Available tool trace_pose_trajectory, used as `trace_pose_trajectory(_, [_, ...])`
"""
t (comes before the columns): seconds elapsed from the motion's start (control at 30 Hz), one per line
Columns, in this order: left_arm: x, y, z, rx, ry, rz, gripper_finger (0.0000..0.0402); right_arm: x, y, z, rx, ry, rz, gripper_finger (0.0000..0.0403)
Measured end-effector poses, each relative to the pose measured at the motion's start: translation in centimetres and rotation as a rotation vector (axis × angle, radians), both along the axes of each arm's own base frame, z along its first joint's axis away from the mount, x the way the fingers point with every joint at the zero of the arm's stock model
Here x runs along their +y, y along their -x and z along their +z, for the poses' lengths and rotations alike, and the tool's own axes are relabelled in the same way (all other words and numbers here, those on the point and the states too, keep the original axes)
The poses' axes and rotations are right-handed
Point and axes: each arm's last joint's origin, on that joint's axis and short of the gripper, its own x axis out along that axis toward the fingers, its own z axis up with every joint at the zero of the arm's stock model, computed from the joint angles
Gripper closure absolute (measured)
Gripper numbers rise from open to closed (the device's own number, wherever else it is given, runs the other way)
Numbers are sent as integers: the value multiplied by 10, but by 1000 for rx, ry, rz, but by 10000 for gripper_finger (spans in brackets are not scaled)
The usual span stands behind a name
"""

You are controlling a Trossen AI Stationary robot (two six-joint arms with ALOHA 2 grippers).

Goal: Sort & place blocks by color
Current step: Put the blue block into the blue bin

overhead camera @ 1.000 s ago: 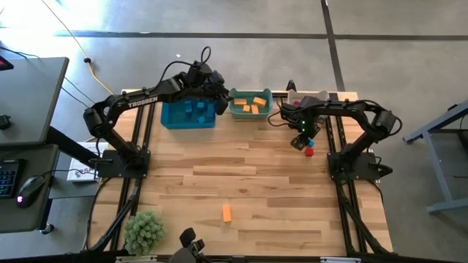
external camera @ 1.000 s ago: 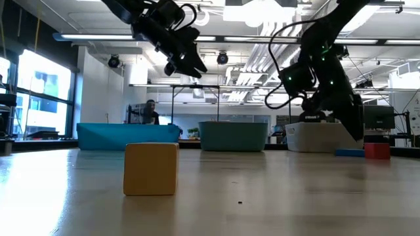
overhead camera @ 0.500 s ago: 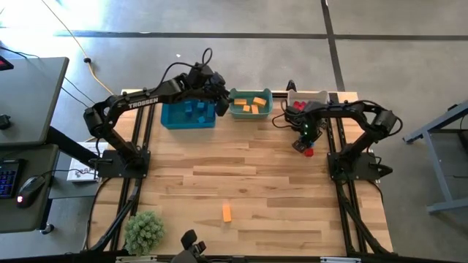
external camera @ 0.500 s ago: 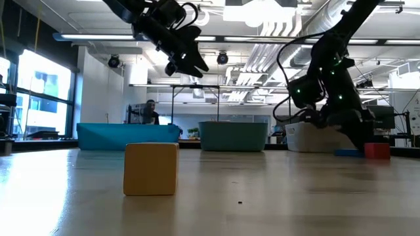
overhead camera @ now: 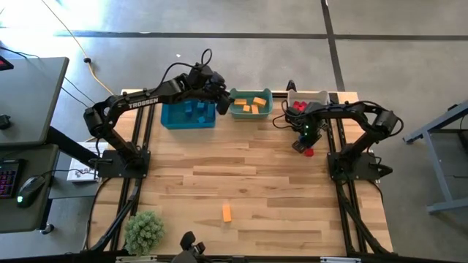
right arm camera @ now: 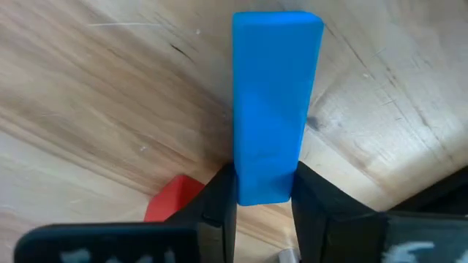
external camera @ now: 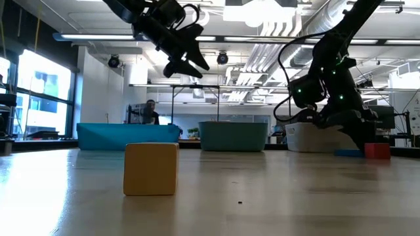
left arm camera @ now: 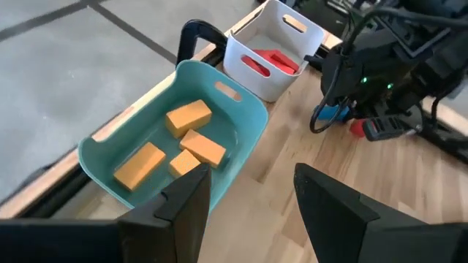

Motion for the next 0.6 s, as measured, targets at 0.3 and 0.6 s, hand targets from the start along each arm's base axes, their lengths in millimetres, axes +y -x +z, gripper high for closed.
trace_pose_trajectory(0.3, [0,0,0,-71,150,109,215,-6,-21,18,-67,34,51,332])
trace_pose_trajectory(0.6, [-6,-4,0,-156,348,162,216,-4,-59,53,-193,96,220,332])
